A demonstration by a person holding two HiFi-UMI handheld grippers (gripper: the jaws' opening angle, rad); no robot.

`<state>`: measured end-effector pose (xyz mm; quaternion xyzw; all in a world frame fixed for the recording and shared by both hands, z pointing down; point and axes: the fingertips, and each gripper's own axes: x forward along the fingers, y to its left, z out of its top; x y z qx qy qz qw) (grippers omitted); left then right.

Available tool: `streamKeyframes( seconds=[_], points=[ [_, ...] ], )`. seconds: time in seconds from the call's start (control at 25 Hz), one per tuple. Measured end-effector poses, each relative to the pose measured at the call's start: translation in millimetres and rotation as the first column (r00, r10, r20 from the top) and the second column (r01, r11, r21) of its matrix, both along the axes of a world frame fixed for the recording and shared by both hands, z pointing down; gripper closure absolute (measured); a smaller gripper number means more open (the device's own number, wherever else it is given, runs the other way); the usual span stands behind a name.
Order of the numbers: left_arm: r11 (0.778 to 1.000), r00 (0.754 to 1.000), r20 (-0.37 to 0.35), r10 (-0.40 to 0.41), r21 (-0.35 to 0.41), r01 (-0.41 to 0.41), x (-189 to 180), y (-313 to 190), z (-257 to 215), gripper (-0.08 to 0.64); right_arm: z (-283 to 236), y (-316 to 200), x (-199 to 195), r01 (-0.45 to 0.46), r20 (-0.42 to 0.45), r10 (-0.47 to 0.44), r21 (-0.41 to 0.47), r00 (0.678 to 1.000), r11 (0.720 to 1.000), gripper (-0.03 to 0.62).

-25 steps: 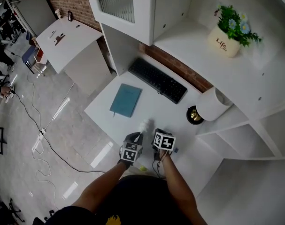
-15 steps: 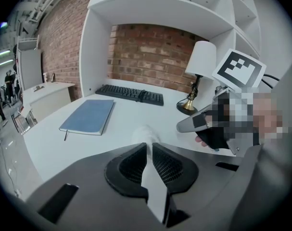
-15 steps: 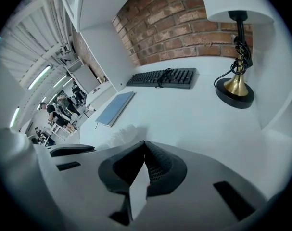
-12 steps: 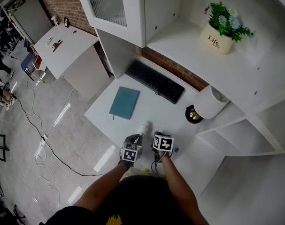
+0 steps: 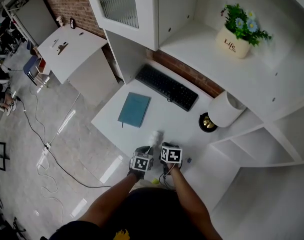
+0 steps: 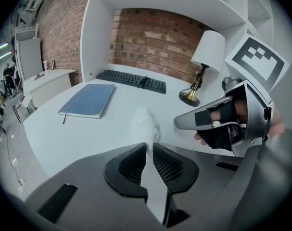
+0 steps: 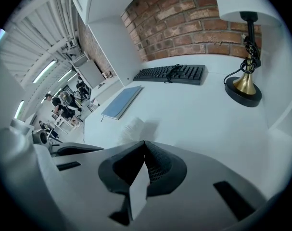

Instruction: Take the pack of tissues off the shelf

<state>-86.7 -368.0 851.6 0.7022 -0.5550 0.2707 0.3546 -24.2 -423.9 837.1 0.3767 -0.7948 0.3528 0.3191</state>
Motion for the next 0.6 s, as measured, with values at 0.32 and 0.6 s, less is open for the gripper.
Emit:
streamKeyframes(
  seconds=[0.32, 0.6],
  points=[
    [0.999, 1.0, 0.013, -0.011, -0.033, 0.012, -0.5, 5.5, 2.6, 0.506, -3.0, 2.5, -5.2, 0.024, 0.009, -0.024, 0.013, 1.0, 1.0, 0.591],
    [0.999, 1.0, -0.002, -0.022, -0.028, 0.022, 3.2, 6.9, 0.4, 0.484, -3.8, 8.3, -9.4, 0.043, 0.013, -0.043, 0.008, 0.999, 0.999, 0.591]
  ],
)
